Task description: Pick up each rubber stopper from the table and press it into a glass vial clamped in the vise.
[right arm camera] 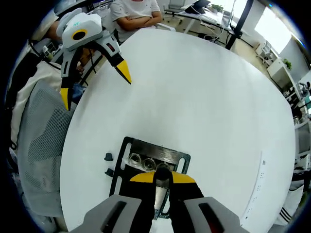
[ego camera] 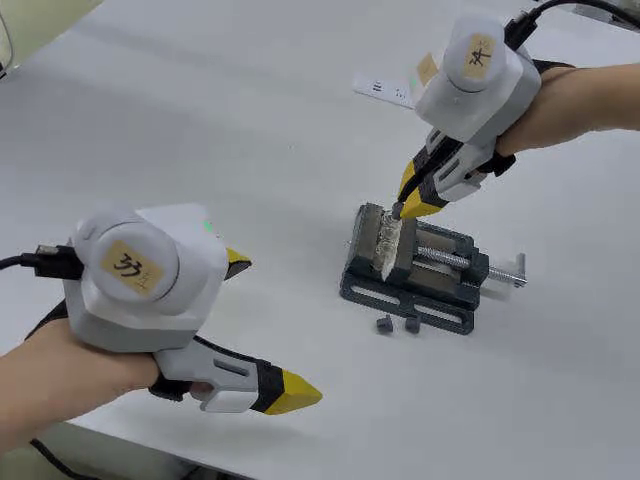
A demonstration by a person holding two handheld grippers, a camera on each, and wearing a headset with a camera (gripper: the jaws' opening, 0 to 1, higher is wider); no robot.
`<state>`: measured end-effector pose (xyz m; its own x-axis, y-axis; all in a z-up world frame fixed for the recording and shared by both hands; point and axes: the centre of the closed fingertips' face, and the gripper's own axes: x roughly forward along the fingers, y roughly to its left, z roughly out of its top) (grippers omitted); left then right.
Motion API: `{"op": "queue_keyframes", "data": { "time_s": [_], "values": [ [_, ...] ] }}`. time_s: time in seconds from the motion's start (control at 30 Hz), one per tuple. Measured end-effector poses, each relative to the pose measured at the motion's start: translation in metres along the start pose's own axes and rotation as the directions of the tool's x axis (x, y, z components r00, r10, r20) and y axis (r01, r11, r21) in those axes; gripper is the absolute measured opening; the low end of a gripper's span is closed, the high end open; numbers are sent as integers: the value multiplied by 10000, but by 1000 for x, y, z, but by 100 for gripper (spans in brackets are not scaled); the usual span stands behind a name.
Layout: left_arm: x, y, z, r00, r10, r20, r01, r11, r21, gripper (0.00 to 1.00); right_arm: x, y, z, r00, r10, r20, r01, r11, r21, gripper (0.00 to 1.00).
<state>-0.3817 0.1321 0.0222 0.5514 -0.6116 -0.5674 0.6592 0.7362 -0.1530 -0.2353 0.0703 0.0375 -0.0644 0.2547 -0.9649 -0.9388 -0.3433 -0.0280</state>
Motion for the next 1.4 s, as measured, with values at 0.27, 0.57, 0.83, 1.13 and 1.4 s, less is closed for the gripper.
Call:
{"op": "queue_keyframes", "data": {
  "time_s": [0.27,0.57,0.83,1.13,1.4],
  "values": [
    [0,1,-1,10000,12,-14,-12,10000,-14,90,1,-2,0,10000,-44,-64,44,10000,12,5],
    [1,0,-1,10000,-49,-8,49,10000,-11,90,2,-2,0,9999,-45,-163,45,10000,6,5],
    [1,-1,0,10000,-27,5,27,10000,-5,90,3,-3,0,9985,-277,-470,275,9996,-39,5],
    [2,-2,1,10000,-21,42,21,10000,-11,90,5,-5,0,9962,-481,-721,476,9988,-89,4],
    [2,-3,0,10000,-25,29,25,10000,-14,89,6,-4,1,9952,-520,-831,540,9983,210,4]
  ]
}}
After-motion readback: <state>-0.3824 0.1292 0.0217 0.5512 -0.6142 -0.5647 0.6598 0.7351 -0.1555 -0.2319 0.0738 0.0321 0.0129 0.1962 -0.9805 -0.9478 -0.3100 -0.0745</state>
